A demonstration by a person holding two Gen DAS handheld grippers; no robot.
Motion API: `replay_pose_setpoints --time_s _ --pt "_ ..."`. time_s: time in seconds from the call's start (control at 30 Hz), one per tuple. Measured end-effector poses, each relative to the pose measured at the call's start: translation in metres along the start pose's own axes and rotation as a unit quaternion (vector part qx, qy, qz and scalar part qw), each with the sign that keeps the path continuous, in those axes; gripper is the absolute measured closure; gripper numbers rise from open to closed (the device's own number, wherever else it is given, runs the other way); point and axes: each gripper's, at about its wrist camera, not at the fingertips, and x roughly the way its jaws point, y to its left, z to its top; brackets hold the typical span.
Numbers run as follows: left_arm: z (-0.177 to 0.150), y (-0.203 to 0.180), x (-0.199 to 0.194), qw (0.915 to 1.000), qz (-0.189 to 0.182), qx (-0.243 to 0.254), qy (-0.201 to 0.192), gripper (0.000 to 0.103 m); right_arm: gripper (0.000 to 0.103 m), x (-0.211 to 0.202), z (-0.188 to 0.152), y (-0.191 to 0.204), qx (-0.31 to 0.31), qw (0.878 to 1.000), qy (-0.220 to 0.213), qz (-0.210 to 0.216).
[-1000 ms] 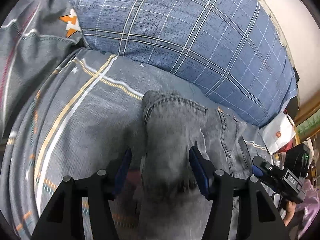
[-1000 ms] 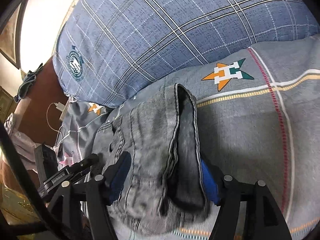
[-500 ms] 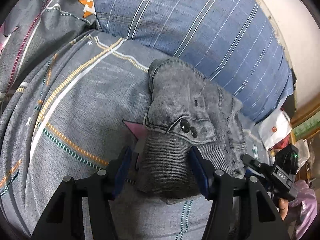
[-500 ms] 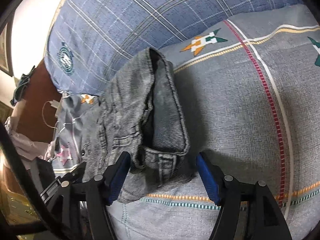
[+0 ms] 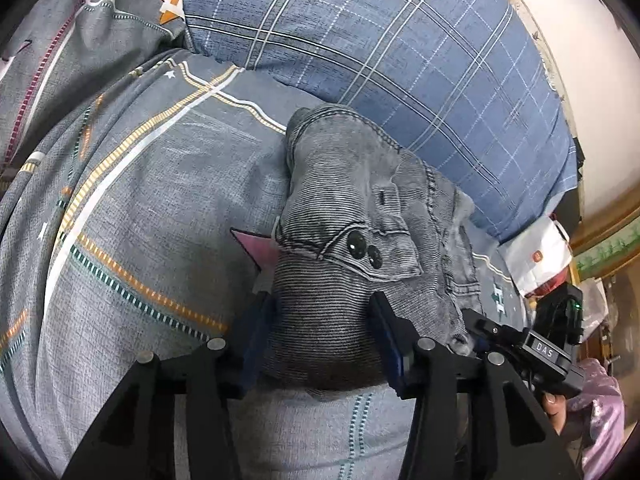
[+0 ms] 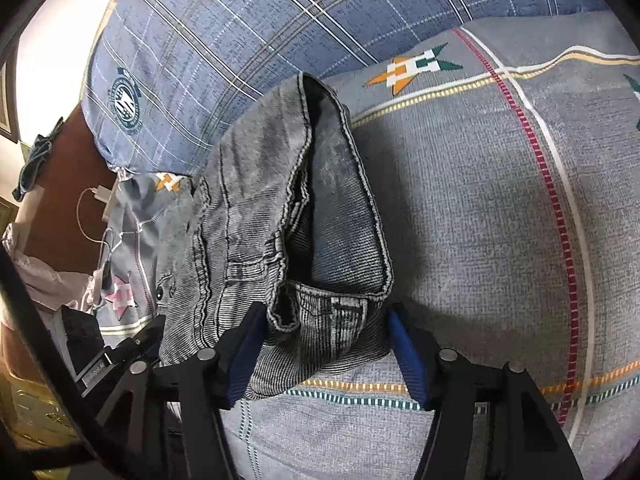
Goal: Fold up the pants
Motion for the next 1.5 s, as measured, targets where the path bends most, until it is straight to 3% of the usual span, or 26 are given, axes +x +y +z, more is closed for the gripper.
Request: replay_pose_setpoints --time_s 0.07,0.13,0.2,0.27,0.33,0.37,0.43,0.5,0.57,0.63,0.73,0.77,0.83,0.9,1.0,1.1,1.2,1.37,1.5 --pt "-0.001 -0.003 0.006 0.9998 0.017 0.011 0.0 0.052 0.047 0.001 0.001 0.001 -0.004 1.0 0.001 -0.005" --pt "-0.003 -0.004 0.01 0.9995 0.025 0.021 0.001 0.06 0.054 0.003 0.002 0.002 -0.006 1.0 0.005 -0.01" --pt "-0.004 -0.008 0.01 0.999 0.028 0.034 0.001 0.072 0.065 0.004 0.001 0.004 -0.004 1.0 0.01 -0.006" --pt "-0.005 -0.016 -0.004 0.9983 0.018 0.05 -0.024 0.083 0.076 0.002 0.001 0.011 -0.014 1.0 0.007 -0.002" --pt "-0.003 -0.025 -0.026 0.9953 0.007 0.067 -0.07 0.086 0.078 -0.01 0.0 0.022 -0.032 0.999 -0.011 0.001" --pt "-0.001 -0.025 -0.029 0.995 0.003 0.065 -0.075 0.086 0.078 -0.018 0.0 0.03 -0.041 0.999 -0.023 0.002" --pt "0.0 -0.019 -0.021 0.9962 0.015 0.062 -0.058 0.086 0.078 -0.024 -0.002 0.038 -0.053 0.998 -0.032 -0.002" --pt "-0.004 -0.01 -0.001 0.9974 0.045 0.053 -0.02 0.086 0.078 -0.011 -0.005 0.04 -0.062 0.997 -0.018 -0.033" --pt "-0.007 -0.01 0.006 0.996 0.057 0.065 -0.024 0.086 0.077 0.01 -0.008 0.035 -0.061 0.996 0.002 -0.062" --pt "-0.006 -0.014 0.003 0.9948 0.065 0.073 -0.028 0.086 0.077 0.007 -0.006 0.037 -0.059 0.996 0.001 -0.06" --pt "-0.011 -0.016 0.004 0.9916 0.088 0.085 -0.042 0.071 0.069 0.008 -0.008 0.035 -0.059 0.996 0.002 -0.066" --pt "-0.012 -0.019 0.004 0.9891 0.105 0.088 -0.054 0.062 0.056 0.008 -0.01 0.028 -0.062 0.995 0.0 -0.074" --pt "-0.016 -0.027 -0.001 0.9836 0.129 0.102 -0.073 0.053 0.048 0.005 -0.012 0.021 -0.064 0.995 -0.011 -0.076" --pt "-0.021 -0.036 -0.01 0.9761 0.153 0.124 -0.092 0.043 0.031 -0.006 -0.016 0.018 -0.055 0.994 -0.027 -0.088" --pt "-0.033 -0.048 -0.029 0.9612 0.191 0.149 -0.132 0.026 0.028 -0.031 -0.033 0.026 -0.066 0.991 -0.069 -0.098" --pt "-0.054 -0.057 -0.052 0.9504 0.213 0.149 -0.171 0.021 0.026 -0.053 -0.058 0.037 -0.08 0.987 -0.1 -0.1" --pt "-0.077 -0.07 -0.071 0.9366 0.231 0.179 -0.194 0.016 0.024 -0.067 -0.084 0.059 -0.106 0.982 -0.118 -0.105" --pt "-0.102 -0.077 -0.087 0.936 0.23 0.185 -0.192 0.014 0.019 -0.085 -0.123 0.096 -0.167 0.961 -0.169 -0.139" --pt "-0.109 -0.076 -0.083 0.935 0.237 0.187 -0.186 0.014 0.019 -0.087 -0.134 0.101 -0.171 0.961 -0.171 -0.132"
